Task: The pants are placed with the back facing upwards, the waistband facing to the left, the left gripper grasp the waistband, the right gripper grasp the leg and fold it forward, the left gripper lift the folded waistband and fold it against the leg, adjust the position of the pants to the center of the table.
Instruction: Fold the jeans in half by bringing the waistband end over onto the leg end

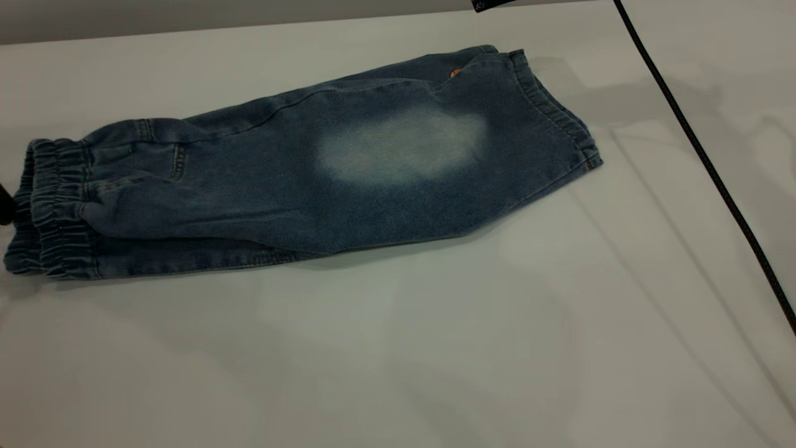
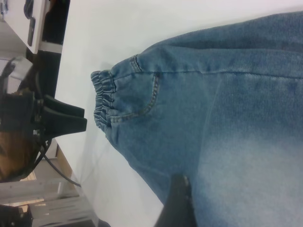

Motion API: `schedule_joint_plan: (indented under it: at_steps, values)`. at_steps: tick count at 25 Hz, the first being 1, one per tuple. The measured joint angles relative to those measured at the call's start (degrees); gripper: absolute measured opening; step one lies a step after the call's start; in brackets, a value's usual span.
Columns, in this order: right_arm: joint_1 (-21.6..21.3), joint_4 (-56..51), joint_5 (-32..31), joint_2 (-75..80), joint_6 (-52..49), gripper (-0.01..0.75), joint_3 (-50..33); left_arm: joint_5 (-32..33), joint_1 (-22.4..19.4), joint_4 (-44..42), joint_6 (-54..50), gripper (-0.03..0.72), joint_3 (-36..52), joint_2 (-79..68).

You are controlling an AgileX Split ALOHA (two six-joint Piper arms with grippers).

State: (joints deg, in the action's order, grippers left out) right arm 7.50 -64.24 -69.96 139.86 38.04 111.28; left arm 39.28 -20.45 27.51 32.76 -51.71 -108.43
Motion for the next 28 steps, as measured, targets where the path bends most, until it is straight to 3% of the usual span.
schedule_joint_plan:
  at_steps: [7,15,28]
  values:
    - [0.0,-0.4,0.0,0.1,0.0,0.531,0.0,2.0,0.1,1.4,2.4,0.512,0.0,0.1]
    - [0.0,-0.5,0.0,0.1,0.0,0.531,0.0,-3.7,0.7,15.3,13.7,0.673,0.0,-0.4]
    - [0.0,-0.6,0.0,0.1,0.0,0.531,0.0,-7.0,1.2,23.7,18.1,0.658,0.0,-7.1]
